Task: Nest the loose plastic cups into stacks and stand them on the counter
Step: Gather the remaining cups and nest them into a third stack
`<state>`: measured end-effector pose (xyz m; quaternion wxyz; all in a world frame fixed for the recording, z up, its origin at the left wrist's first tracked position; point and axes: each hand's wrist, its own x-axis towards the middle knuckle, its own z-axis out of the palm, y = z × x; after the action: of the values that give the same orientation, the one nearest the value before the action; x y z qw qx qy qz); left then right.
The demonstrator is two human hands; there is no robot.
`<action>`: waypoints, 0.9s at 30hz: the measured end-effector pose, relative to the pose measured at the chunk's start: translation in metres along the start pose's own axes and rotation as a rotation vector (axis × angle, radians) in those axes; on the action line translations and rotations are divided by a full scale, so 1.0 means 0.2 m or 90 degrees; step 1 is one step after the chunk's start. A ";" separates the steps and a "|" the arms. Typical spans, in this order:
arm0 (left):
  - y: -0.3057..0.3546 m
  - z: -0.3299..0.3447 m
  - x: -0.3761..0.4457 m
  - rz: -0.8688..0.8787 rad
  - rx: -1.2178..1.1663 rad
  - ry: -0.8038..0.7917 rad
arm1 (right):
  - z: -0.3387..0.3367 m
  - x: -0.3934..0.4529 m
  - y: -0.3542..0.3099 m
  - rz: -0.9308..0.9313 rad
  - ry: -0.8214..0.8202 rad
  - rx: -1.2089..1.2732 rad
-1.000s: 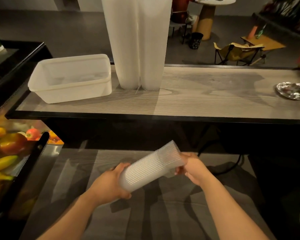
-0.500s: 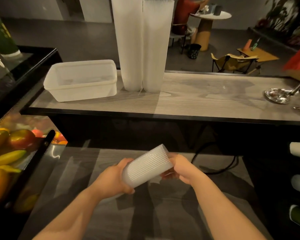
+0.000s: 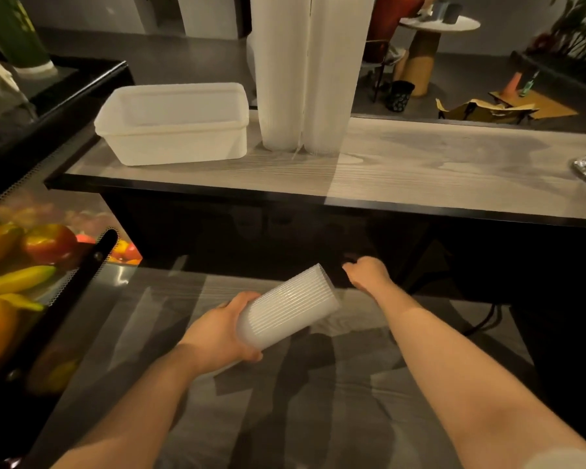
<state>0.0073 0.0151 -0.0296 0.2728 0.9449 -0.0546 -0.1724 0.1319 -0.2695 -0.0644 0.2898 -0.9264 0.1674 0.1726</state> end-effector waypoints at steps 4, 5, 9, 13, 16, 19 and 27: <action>-0.08 0.06 -0.01 -0.002 0.005 0.019 | 0.02 0.18 -0.09 -0.012 -0.048 -0.106; -0.10 0.07 -0.01 0.000 0.006 0.022 | 0.02 0.23 -0.11 -0.028 -0.034 -0.098; -0.17 0.07 0.00 -0.021 0.005 0.023 | 0.05 0.38 -0.14 -0.067 0.045 -0.062; -0.23 0.07 0.01 -0.039 -0.024 0.030 | 0.13 0.56 -0.11 -0.080 0.031 -0.022; -0.27 0.09 0.01 -0.044 -0.040 0.027 | 0.12 0.43 -0.18 -0.085 0.048 -0.023; -0.30 0.11 0.02 -0.038 -0.046 0.033 | 0.10 0.35 -0.19 -0.063 0.073 -0.061; -0.27 0.09 -0.01 -0.032 -0.074 0.004 | 0.05 0.19 0.04 0.011 0.176 0.109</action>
<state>0.0001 0.0521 -0.0735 0.3231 0.9291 -0.0196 -0.1791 0.1597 -0.2779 -0.0916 0.3404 -0.9117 0.2280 0.0313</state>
